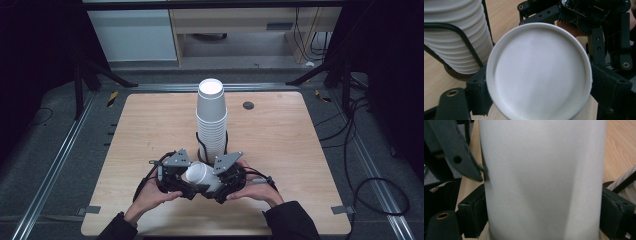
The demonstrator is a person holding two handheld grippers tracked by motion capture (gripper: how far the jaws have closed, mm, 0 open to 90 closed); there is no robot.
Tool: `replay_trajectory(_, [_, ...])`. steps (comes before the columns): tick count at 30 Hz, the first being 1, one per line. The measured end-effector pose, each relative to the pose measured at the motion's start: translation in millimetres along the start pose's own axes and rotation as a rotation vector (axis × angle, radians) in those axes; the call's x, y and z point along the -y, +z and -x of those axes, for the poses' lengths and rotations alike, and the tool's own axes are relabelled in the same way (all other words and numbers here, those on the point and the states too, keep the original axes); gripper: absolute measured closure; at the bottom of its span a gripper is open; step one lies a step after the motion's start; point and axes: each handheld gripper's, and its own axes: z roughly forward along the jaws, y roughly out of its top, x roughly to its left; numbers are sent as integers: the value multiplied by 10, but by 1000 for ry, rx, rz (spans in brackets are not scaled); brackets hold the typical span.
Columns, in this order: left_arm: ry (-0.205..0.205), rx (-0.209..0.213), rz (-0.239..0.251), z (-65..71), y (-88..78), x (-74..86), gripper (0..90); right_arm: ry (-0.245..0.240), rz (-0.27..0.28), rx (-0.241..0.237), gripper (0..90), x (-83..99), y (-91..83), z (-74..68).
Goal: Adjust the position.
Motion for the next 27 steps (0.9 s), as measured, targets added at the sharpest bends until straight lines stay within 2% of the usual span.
replay_trajectory(27, [-9, 14, -5, -1, -16, -6, 207, -13, -11, 1, 125, -12, 47, -23])
